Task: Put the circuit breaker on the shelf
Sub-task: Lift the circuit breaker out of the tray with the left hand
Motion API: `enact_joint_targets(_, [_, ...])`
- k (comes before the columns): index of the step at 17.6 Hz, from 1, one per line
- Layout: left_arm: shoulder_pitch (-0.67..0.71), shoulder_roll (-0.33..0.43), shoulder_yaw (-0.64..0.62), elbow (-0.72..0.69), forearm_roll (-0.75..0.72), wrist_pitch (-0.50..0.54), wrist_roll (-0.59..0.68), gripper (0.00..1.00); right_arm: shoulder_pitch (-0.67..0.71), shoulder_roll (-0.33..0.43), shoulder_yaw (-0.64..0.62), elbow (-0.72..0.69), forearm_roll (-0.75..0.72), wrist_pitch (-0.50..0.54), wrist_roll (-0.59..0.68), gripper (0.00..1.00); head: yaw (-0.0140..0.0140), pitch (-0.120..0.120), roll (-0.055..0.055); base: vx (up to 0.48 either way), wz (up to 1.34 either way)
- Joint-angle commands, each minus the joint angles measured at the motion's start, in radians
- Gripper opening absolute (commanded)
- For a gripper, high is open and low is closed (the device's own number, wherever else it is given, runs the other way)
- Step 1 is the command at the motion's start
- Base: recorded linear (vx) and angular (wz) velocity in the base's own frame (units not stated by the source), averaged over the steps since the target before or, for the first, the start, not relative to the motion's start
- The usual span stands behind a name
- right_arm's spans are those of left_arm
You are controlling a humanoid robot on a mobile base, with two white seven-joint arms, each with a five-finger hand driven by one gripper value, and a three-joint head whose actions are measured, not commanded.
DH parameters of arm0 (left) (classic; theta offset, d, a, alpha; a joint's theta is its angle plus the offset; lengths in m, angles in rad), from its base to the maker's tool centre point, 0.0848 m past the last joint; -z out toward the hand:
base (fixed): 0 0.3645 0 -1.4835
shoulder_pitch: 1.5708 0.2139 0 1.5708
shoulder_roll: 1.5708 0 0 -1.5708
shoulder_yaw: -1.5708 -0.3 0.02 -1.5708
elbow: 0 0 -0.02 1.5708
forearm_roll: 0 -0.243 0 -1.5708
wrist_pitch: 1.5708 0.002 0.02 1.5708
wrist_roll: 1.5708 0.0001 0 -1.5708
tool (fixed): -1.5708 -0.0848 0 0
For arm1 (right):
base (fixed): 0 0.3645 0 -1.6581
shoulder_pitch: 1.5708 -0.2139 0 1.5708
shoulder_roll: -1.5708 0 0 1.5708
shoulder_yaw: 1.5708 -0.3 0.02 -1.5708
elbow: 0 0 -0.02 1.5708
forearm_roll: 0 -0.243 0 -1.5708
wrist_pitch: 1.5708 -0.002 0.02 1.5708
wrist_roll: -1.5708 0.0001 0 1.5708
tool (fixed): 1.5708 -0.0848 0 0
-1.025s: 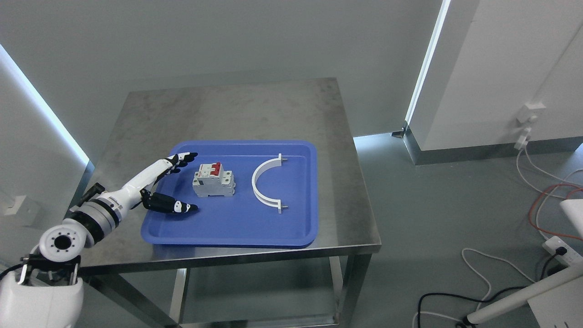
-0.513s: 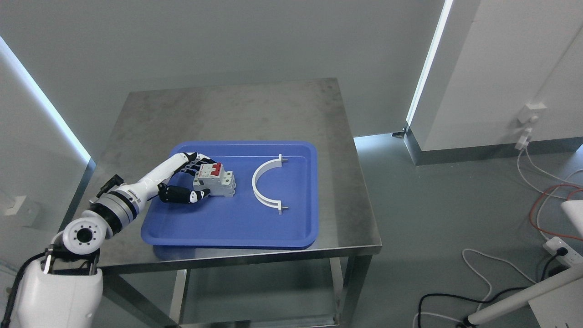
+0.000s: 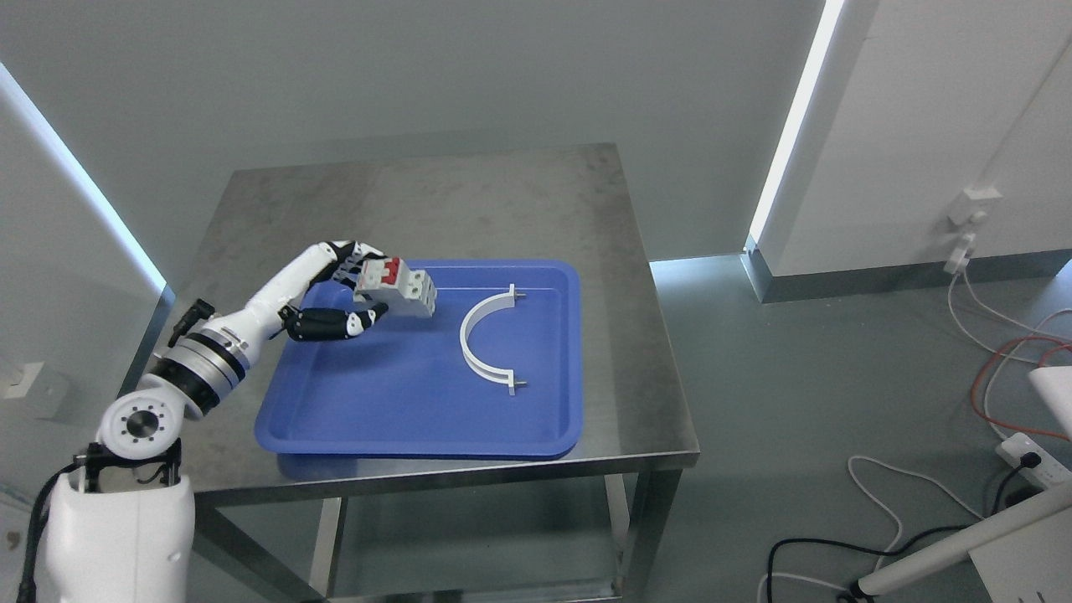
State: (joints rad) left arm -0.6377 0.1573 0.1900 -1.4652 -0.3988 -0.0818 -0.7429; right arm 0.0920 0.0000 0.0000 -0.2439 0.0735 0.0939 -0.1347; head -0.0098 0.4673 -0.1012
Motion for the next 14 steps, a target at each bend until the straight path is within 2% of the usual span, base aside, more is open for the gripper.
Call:
enact_joint_targets(1, [-0.079,-0.14,0.437,-0.017,0.093,-0.045,0.042,0.04,0.0,-0.018,0.02,0.0,0.0,-0.014,0.0,1.0,0.0,0.0,0.0,0.0,0.0])
enact_joint_targets(5, [-0.073,-0.14,0.46,-0.046,0.176,-0.084,0.317,0.07,0.0,-0.018,0.02,0.0,0.0,-0.016,0.0,1.0,0.0,0.0,0.0,0.0,0.0])
enact_joint_targets(9, [-0.024,-0.14,0.401,-0.073,0.201,-0.156,0.471,0.09,0.0,-0.018,0.02,0.0,0.0,-0.014,0.0,1.0,0.0,0.0,0.0,-0.042,0.0])
enact_joint_targets(11, [-0.004,-0.14,0.337,-0.081,0.201,-0.161,0.622,0.09,0.0,-0.018,0.02,0.0,0.0,-0.014,0.0,1.0,0.0,0.0,0.0,-0.113,0.05])
enact_joint_targets(13, [0.038,-0.14,0.222,-0.098,0.201,-0.173,0.776,0.1,0.0,-0.018,0.02,0.0,0.0,-0.014,-0.002,1.0,0.0,0.0,0.0,-0.184,0.08])
enact_joint_targets(14, [0.074,-0.14,0.157,-0.118,0.201,-0.191,0.815,0.1,0.0,-0.018,0.02,0.0,0.0,-0.014,0.0,1.0,0.0,0.0,0.0,-0.22,0.1])
